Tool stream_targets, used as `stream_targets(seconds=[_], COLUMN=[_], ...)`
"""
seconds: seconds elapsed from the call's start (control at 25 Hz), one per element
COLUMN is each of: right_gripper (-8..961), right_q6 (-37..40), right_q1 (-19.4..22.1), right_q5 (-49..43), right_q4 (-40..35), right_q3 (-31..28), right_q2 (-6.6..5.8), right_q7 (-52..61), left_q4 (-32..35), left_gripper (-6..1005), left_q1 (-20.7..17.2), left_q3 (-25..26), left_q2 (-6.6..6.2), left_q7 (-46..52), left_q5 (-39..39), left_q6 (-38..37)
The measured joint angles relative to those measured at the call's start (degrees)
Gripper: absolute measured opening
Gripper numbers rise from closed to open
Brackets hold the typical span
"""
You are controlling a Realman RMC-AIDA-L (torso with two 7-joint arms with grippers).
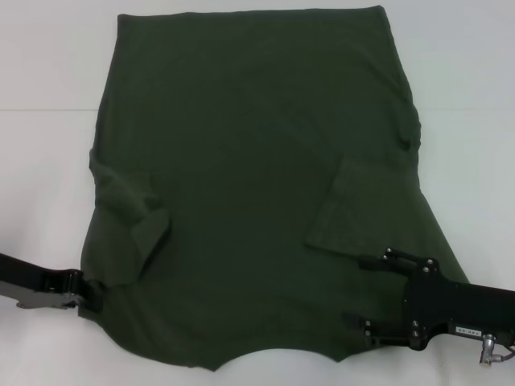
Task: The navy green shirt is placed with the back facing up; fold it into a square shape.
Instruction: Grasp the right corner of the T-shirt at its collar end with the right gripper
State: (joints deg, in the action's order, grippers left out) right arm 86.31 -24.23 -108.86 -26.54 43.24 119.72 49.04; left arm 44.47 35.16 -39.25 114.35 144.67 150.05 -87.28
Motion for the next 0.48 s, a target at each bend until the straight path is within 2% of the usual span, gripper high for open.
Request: stream_targets(seconds=[0.16,0.32,0.48], right_gripper=[903,900,897], right_q6=[0.00,1.07,6.33], right_q1=[-0.10,-0.39,-0.13], right_q5=[0.09,-0.23,-1.34], right_q4=[-0.05,-3.39,-12.56], right_q3=[-0.07,0.08,0.24], right_q2=[0.02,-0.07,-0.15], right_q7=[1.26,11.81,28.93], left_q4=[-0.06,-0.11,-0.11], left_gripper=[33,33,33], left_q1=[0.00,-0.01,-0.15], left_q3=[0.28,0.46,0.85], left_q2=[-0.06,-0.10,0.03], left_q7=[-0.26,-0.74,-1.51], left_q5=[-0.22,-0.43,-0.88], left_q6=[0.05,-0.03,0.03])
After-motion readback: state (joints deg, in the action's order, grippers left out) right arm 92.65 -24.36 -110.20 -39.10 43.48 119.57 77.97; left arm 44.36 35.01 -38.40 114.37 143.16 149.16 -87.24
